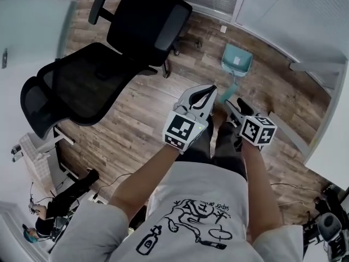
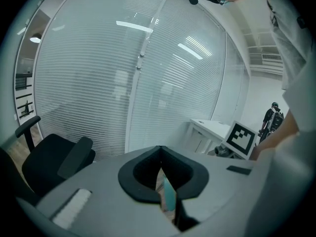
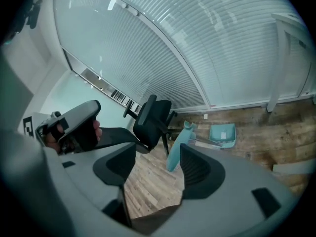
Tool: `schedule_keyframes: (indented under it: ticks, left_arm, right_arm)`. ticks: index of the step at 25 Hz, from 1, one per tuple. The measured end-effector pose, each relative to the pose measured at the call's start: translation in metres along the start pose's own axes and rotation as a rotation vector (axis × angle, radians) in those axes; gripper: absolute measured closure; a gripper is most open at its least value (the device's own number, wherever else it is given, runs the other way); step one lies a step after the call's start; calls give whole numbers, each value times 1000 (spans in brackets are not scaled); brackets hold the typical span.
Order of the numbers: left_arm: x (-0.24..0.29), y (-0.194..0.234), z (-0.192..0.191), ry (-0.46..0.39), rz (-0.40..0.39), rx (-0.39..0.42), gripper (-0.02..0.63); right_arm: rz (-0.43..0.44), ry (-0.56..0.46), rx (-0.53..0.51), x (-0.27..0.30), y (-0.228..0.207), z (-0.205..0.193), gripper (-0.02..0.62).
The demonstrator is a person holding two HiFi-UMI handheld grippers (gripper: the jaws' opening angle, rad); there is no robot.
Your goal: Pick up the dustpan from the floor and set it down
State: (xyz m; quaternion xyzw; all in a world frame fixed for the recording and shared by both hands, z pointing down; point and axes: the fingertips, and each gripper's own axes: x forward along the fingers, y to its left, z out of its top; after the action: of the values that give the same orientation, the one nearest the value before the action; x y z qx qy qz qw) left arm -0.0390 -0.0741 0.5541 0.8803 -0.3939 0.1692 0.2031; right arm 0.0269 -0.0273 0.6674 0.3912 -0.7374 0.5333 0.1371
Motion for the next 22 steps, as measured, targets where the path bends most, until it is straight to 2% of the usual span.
schedule_keyframes:
  ticks: [7,16,22]
  left_arm:
    - [14,10,-23,39,-8,4,609]
    - [38,17,-56,82,-32,5,608]
    - [44,19,-64,88,-32,-5,607]
  right_arm:
    - [-4,-2,94,27,-23,-15,345]
    - [39,-25,243,61,-44,-22,342]
    - [98,-48,293,76,-51,-23,342]
